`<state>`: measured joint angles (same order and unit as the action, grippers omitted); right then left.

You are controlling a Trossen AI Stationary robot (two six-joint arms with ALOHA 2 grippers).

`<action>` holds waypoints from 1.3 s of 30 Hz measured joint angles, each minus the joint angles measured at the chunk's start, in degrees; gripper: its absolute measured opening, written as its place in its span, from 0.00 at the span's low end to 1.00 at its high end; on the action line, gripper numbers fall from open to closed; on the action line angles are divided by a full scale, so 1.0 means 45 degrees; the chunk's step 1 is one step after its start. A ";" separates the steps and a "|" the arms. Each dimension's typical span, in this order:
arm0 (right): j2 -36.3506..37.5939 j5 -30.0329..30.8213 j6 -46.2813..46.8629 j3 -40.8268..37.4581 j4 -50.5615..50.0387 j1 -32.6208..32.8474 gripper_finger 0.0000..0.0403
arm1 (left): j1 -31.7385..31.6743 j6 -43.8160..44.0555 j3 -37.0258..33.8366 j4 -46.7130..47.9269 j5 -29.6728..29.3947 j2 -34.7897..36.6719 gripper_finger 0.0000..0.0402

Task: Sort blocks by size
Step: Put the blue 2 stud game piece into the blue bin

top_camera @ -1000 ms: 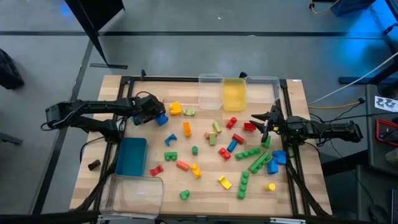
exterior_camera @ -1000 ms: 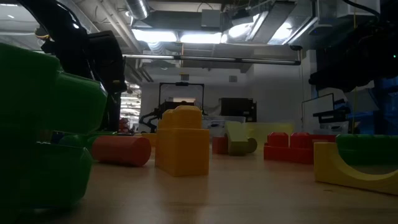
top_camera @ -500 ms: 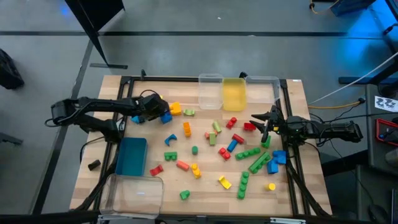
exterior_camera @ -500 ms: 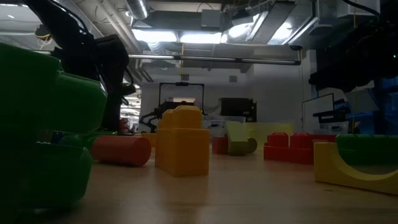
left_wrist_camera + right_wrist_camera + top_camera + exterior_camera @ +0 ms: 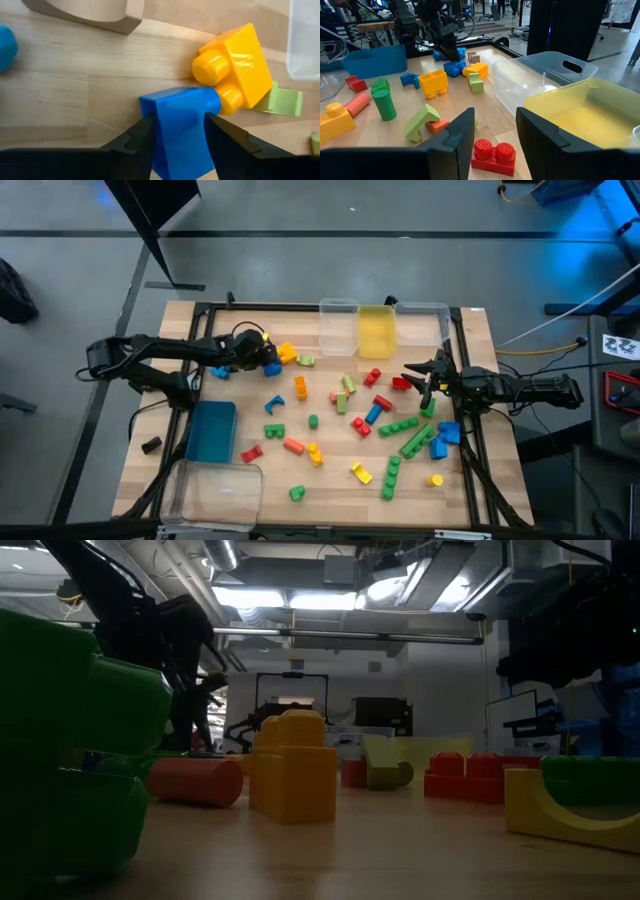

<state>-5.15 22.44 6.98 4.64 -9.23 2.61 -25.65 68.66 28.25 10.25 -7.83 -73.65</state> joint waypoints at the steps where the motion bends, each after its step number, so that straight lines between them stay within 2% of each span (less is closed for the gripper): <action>1: 0.0005 0.0000 0.0000 0.0000 -0.0005 0.0000 0.36 | 0.0000 -0.0045 0.0000 0.0026 0.0026 0.0000 0.34; 8: 0.0004 0.0000 0.0000 0.0005 -0.0026 -0.0002 0.36 | 0.0008 -0.0032 0.0000 -0.0063 0.0742 0.0005 0.20; 14: 0.0003 0.0000 0.0000 0.0005 -0.0042 -0.0001 0.36 | 0.0015 0.0065 0.0010 -0.0118 0.0956 0.0010 0.15; 19: 0.0005 0.0000 -0.0004 0.0005 -0.0068 -0.0001 0.36 | 0.0015 -0.0708 0.0010 -0.0312 0.1304 0.0010 0.12; 25: 0.0002 0.0000 -0.0002 0.0005 -0.0073 -0.0005 0.36 | 0.0024 -0.1692 0.0038 -0.1039 0.1791 0.0038 0.02; 39: 0.0005 0.0000 -0.0005 0.0005 -0.0078 0.0000 0.36 | 0.0024 -0.2865 0.0023 -0.1444 0.2705 0.0223 0.00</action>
<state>-5.13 22.44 6.96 4.67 -9.58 2.61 -25.54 55.76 28.35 3.75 4.34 -72.64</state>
